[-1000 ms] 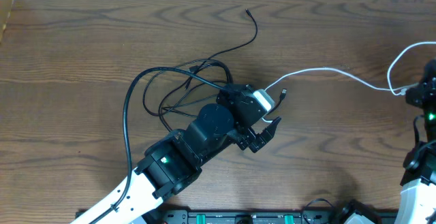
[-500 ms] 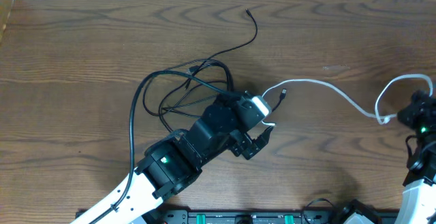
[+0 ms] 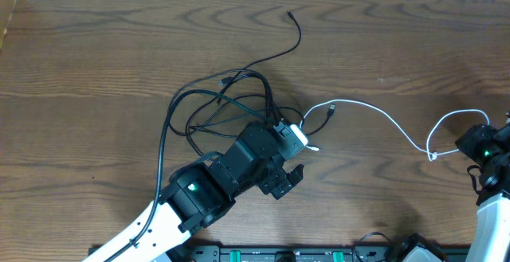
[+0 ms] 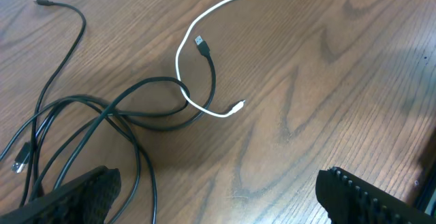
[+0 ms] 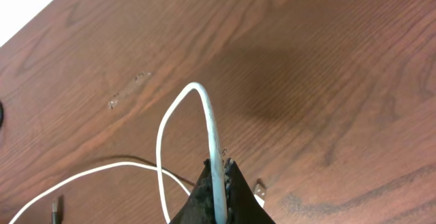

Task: Untangle cables

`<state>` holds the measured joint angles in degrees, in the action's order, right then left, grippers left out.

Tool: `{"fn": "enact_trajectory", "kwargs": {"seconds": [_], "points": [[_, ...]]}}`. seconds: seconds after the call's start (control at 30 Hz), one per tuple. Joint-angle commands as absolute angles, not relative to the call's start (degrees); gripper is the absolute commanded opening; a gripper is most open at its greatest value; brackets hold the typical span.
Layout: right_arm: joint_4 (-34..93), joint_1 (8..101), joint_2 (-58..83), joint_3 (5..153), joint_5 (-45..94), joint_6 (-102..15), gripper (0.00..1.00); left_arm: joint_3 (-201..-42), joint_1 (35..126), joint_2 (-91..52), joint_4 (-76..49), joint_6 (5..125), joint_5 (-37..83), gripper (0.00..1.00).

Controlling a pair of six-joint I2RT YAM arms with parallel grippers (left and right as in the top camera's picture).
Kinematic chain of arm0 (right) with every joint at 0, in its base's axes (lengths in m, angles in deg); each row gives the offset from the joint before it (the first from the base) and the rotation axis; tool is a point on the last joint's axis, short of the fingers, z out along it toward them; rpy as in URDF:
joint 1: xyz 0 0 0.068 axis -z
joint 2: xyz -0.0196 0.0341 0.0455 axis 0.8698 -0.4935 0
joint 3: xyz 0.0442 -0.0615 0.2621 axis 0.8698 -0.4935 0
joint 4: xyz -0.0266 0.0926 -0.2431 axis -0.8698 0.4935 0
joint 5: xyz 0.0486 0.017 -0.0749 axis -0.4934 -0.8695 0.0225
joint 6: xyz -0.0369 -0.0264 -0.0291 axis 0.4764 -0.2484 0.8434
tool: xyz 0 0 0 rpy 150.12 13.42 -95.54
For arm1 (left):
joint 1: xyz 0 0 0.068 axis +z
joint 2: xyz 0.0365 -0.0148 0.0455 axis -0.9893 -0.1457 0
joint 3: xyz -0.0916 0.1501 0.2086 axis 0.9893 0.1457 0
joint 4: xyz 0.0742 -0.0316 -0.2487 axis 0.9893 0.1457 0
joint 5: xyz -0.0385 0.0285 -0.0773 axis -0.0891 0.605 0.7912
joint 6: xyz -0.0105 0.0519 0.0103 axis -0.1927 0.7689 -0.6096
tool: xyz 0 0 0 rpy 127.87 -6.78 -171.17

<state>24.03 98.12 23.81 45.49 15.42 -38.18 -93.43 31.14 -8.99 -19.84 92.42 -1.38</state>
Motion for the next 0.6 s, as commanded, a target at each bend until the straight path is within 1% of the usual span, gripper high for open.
{"fn": "enact_trajectory", "kwargs": {"seconds": [0.0, 0.3, 0.57], "points": [[24.03, 98.3, 23.03, 45.62, 15.81, -38.05, 0.01, -94.68, 31.04, -8.9, -19.68, 92.53, -0.65, 0.96], [23.46, 98.28, 22.96, 45.62, 15.31, -38.61, 0.01, -94.68, 31.04, -8.9, -19.68, 92.53, -0.65, 0.96], [22.83, 98.23, 22.92, 45.62, 10.96, -38.66, 0.01, -94.68, 31.04, -8.9, -19.66, 92.53, -0.65, 0.96]]}}
